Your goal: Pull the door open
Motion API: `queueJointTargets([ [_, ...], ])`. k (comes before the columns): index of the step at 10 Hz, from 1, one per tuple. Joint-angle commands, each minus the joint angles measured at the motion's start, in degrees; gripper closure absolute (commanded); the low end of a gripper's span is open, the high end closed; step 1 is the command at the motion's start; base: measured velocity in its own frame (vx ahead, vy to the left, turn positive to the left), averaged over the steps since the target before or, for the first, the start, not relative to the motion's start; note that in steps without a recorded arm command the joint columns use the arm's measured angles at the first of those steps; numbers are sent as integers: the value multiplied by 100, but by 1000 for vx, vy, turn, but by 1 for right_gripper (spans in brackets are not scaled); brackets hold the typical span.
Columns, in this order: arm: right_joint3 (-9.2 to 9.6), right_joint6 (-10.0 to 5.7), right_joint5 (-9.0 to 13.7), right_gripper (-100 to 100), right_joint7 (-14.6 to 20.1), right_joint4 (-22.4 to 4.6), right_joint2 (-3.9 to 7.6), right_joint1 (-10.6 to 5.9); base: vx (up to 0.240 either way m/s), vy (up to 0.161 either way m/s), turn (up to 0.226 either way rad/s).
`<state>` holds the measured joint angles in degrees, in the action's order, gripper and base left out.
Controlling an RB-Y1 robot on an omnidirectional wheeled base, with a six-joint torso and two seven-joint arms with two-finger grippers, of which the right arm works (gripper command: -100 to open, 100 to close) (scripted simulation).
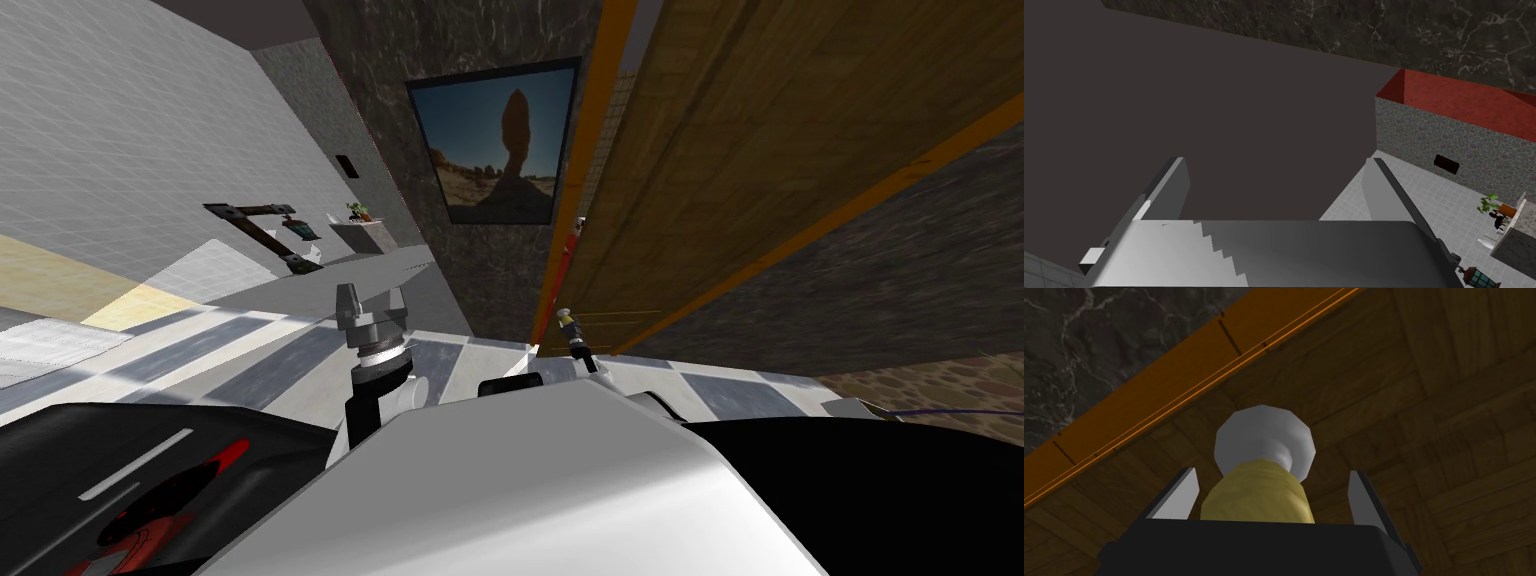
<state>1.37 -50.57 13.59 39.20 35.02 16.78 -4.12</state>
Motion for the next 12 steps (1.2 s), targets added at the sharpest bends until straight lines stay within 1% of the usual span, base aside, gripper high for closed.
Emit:
queueJointTargets([
  [1,18,23,45,-100,181,27,-15,2,-62,-17,17],
  [2,53,43,125,-100,406,47,-37,-4,-54,-17,26],
  [3,88,64,208,-100,556,68,-60,-10,-78,-15,47],
  [4,88,64,208,-100,648,68,-60,-10,-61,-20,16],
  [5,126,85,296,-100,853,89,-85,-16,-54,-24,28],
  [6,126,85,296,-100,885,89,-85,-16,-45,-12,17],
  [7,164,107,384,-100,1119,111,-109,-23,-49,-8,31],
  [8,203,129,475,-100,1265,134,-134,-30,-67,-22,42],
  [9,203,129,475,-100,1362,134,-134,-30,-60,-23,21],
  [10,243,152,566,-100,1564,156,-160,-36,-61,-16,35],
  [11,243,152,566,-100,1601,156,-160,-36,-49,-10,14],
  [12,282,174,657,-100,1831,179,-185,-43,-51,-5,28],
])
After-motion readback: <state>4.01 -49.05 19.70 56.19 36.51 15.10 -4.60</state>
